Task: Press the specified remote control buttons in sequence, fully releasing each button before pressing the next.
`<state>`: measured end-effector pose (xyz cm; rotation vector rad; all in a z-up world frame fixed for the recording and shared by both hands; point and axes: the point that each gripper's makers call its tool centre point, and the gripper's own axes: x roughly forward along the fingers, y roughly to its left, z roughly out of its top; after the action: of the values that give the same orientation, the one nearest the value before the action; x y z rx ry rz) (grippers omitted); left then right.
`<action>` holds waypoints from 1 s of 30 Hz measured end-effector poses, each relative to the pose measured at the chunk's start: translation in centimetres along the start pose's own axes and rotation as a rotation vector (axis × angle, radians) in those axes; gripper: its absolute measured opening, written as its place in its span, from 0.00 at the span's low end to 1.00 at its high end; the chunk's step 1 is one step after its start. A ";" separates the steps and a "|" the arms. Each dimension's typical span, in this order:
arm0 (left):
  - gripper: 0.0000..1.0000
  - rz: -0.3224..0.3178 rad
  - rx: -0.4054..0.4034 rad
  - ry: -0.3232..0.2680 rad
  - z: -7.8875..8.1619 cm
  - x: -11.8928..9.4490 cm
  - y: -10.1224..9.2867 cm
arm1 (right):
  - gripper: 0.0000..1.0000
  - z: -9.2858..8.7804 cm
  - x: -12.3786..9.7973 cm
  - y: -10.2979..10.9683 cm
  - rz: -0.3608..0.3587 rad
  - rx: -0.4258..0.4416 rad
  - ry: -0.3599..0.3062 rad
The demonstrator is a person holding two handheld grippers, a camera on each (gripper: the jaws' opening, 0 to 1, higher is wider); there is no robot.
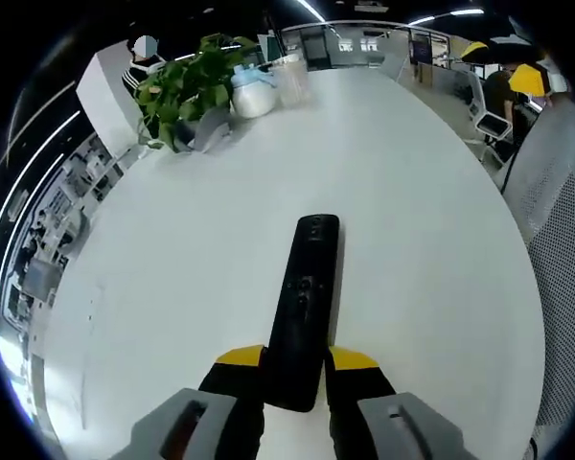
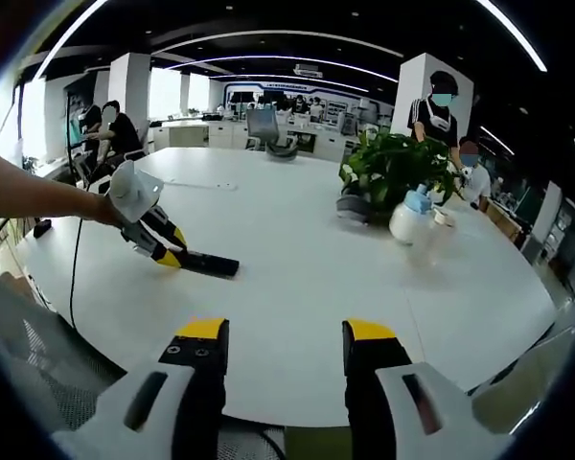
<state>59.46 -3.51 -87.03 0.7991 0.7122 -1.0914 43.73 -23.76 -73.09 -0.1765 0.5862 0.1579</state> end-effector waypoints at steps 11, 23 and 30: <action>0.22 0.040 0.043 0.014 0.2 0.3 2.0 | 0.48 -0.2 0.1 0.0 -0.001 0.001 0.010; 0.22 0.057 0.032 0.019 0.9 0.9 3.1 | 0.47 -0.4 0.2 -0.2 -0.003 0.001 0.022; 0.22 0.087 0.013 0.028 0.8 1.3 4.2 | 0.47 -0.5 0.2 -0.2 -0.005 0.000 0.029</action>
<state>63.91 -3.80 -86.82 0.8505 0.6880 -1.0088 43.69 -24.03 -73.61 -0.1802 0.6147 0.1505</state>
